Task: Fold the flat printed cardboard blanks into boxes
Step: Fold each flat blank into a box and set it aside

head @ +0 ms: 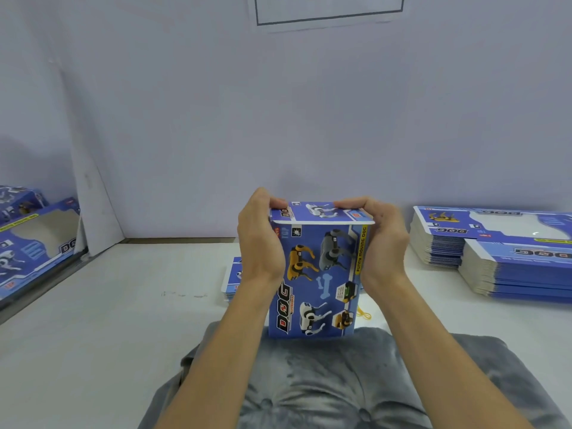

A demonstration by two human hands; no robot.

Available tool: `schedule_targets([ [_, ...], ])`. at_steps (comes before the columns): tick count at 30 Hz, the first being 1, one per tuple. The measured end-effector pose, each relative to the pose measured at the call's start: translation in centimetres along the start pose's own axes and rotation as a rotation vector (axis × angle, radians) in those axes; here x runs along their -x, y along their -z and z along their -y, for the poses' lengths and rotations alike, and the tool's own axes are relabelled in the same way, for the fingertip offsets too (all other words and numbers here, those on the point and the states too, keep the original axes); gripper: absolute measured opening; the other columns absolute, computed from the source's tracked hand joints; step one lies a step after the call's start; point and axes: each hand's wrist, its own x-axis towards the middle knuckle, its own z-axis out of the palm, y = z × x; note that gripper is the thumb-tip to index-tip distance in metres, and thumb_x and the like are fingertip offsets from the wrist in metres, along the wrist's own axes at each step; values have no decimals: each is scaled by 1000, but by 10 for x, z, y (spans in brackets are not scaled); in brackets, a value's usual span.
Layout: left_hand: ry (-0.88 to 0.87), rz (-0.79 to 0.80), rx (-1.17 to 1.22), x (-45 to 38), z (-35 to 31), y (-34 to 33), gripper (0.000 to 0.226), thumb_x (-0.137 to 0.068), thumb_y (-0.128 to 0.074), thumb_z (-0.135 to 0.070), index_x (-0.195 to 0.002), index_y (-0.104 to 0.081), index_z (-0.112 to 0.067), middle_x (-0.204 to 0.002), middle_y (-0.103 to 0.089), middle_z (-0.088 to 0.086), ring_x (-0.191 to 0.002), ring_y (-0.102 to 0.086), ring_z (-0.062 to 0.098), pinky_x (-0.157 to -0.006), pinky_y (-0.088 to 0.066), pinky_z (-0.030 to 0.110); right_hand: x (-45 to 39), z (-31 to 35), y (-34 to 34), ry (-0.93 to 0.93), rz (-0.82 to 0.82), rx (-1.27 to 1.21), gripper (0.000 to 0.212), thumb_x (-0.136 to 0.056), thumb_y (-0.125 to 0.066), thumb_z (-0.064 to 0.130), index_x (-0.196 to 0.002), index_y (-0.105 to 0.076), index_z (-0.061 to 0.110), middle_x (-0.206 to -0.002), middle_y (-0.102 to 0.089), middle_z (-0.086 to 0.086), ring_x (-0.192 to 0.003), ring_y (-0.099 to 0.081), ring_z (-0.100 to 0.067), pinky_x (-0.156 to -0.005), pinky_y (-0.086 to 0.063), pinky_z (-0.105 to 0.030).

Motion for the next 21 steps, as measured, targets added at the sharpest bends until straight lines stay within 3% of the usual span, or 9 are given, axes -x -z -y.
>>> schedule_targets([
  [4,-2,-11,-59,-5,-4,-1,29,-89,-37,-45,-87,-57,-23,-97,-62,8,-95,-66,40,-72,-52,46,-1,0,5,19,114,115,51,-91,-36,52,-124,-66,27,-122,-65,-11,-98,-64,-23,-70,-52,-24],
  [8,146,18,63,-9,-7,5,33,-103,-31,-50,-108,-55,-28,-107,-65,12,-71,-71,18,-55,-55,28,-5,11,22,-73,365,18,66,-90,-63,35,-148,-33,46,-99,-67,5,-79,-70,-13,-73,-57,-25],
  [11,200,111,91,-11,-15,6,34,-102,-39,-53,-119,-56,-29,-119,-67,19,-82,-72,26,-68,-60,40,-5,21,15,40,175,216,85,-74,-80,41,-146,-35,47,-116,-71,-9,-106,-70,-23,-102,-51,-45],
  [13,204,192,73,-13,-21,6,44,-94,-47,-55,-128,-57,-27,-125,-66,19,-100,-68,36,-93,-55,56,-11,27,13,71,-1,172,85,-70,-79,52,-145,-40,40,-107,-76,-4,-105,-71,-18,-102,-51,-46],
  [15,177,258,-11,-15,-27,9,48,-86,-51,-54,-125,-62,-27,-124,-67,13,-112,-64,41,-101,-48,60,-18,35,20,15,-30,61,78,-77,-76,58,-143,-46,29,-108,-76,2,-107,-70,-17,-99,-53,-47],
  [17,158,299,-56,-17,-30,13,45,-85,-52,-53,-121,-64,-27,-121,-68,13,-106,-68,34,-95,-53,53,-20,40,31,-106,116,-18,58,-85,-64,56,-130,-64,20,-114,-74,-6,-107,-71,-22,-93,-57,-43],
  [18,163,294,-49,-18,-30,14,41,-88,-53,-53,-117,-64,-27,-117,-70,13,-95,-69,29,-86,-56,47,-18,47,27,-151,233,4,44,-92,-56,53,-114,-75,20,-103,-77,-3,-96,-74,-17,-84,-59,-33],
  [20,209,241,-13,-19,-25,17,26,-96,-55,-47,-105,-64,-24,-96,-71,7,-75,-66,20,-70,-52,35,-13,44,25,-158,466,82,57,-101,-38,54,-87,-82,21,-68,-74,12,-64,-70,1,-69,-57,-18],
  [21,234,210,-4,-20,-21,20,20,-99,-56,-40,-98,-63,-22,-83,-71,1,-68,-64,16,-64,-49,31,-7,49,22,-189,558,206,69,-96,-36,66,-93,-81,14,-58,-70,17,-55,-66,6,-71,-57,-19],
])
